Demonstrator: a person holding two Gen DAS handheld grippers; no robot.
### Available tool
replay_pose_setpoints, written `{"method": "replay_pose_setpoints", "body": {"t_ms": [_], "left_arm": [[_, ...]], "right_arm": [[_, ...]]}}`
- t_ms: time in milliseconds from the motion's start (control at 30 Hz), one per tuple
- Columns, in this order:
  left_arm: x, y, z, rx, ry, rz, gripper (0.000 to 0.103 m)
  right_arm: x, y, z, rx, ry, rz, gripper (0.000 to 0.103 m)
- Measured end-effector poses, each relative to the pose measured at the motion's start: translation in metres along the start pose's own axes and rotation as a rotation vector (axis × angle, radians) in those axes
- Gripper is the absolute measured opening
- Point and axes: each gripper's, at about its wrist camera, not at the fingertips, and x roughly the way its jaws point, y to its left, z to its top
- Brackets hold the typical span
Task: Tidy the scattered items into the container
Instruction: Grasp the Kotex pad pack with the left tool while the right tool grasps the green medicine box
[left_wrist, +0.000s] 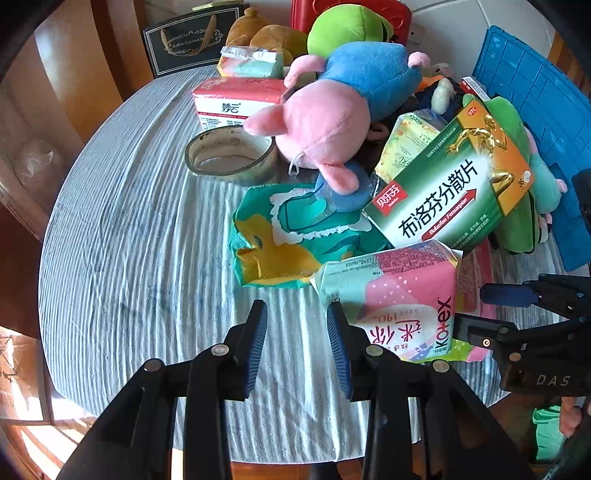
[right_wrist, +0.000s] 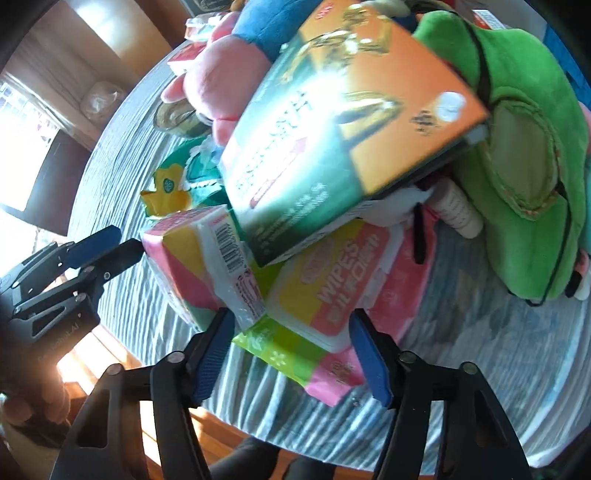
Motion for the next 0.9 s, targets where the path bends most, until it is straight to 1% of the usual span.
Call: {"method": "replay_pose_setpoints", "body": {"t_ms": [100,200,300,367,467,567,600,633,700,767,800,900], "left_arm": [[0.003,0.022,-0.011,-0.075,0.030,0.025,0.033],[0.005,0.039,-0.023,-0.133,0.067,0.013,0.033],[0.007,0.043,-0.033,-0.150,0.089,0.016,0.033],[0.009,0.044,-0.036,-0.160,0.100,0.020,0.033],[0.007,0.050,-0.037,-0.196,0.112,0.025,0.033],[-0.013,0.055,-0.032,-0.245,0.080,0.015,0.033],[-0.021,0.052,-0.029,-0.251,0.063,0.014,0.041],[-0.028,0.048,-0.024,-0.252,0.043,0.014,0.057],[-0.037,0.036,-0.015,-0.252,0.006,0.007,0.077],[-0.037,0.022,-0.009,-0.263,-0.006,-0.003,0.078],[-0.033,0.017,-0.008,-0.288,0.005,-0.015,0.078],[-0.019,0.012,-0.014,-0.430,0.035,-0.079,0.078]], "right_arm": [[0.011,0.020,0.010,-0.026,0.010,0.054,0.059],[0.021,0.039,0.015,-0.040,0.029,0.136,0.059],[0.032,0.058,0.013,-0.100,0.064,0.138,0.059],[0.032,0.062,0.008,-0.130,0.073,0.145,0.059],[0.019,0.055,0.001,-0.160,0.046,0.095,0.061],[-0.003,0.035,-0.002,-0.160,0.000,0.068,0.063],[-0.010,0.029,-0.003,-0.154,-0.017,0.060,0.064],[-0.017,0.022,-0.004,-0.147,-0.034,0.051,0.066],[-0.029,0.010,-0.004,-0.130,-0.070,0.034,0.069],[-0.037,0.000,-0.005,-0.105,-0.105,0.021,0.078],[-0.042,-0.006,-0.006,-0.094,-0.122,0.014,0.080],[-0.054,-0.027,-0.008,-0.065,-0.155,-0.008,0.083]]}}
